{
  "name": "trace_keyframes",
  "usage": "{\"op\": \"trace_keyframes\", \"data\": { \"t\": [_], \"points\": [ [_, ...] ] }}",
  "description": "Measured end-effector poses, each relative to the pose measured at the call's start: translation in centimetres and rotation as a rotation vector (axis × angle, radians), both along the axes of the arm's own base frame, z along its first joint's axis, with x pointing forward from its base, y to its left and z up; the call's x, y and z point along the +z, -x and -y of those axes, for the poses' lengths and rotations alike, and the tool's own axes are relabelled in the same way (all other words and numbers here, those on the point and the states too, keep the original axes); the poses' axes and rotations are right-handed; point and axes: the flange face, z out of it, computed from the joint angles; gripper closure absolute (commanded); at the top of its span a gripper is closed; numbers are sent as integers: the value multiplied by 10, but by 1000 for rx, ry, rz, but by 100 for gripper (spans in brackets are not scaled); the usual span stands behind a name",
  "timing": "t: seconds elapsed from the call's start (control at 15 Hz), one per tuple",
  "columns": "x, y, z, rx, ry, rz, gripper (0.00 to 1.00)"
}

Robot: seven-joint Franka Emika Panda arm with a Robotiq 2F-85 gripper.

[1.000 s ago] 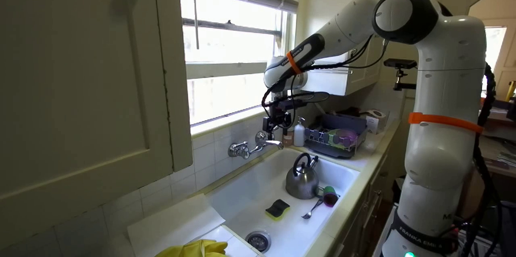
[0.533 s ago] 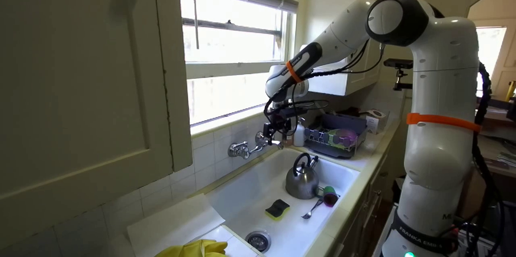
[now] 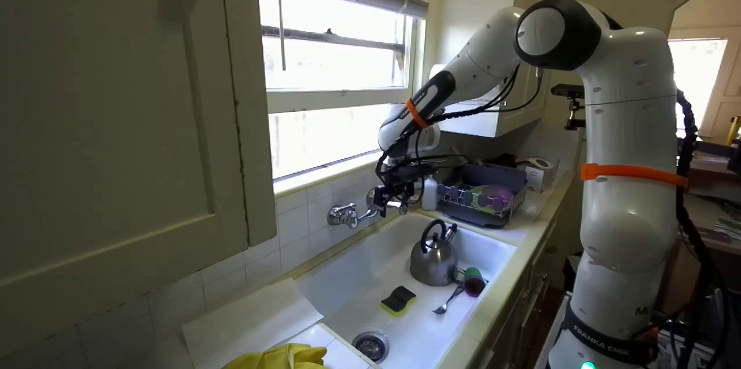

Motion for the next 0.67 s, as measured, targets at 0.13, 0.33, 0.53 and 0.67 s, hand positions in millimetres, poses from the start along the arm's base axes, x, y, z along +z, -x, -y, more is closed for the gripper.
{"op": "trace_keyframes", "data": {
  "t": [0.13,0.33,0.53,0.67],
  "points": [
    [0,-3,-2,-20,-18,27,0],
    [1,-9,0,-69,-48,85,0],
    [1,-12,-1,-115,-77,117,0],
    [1,-13,-5,-131,-92,119,0]
  ]
}}
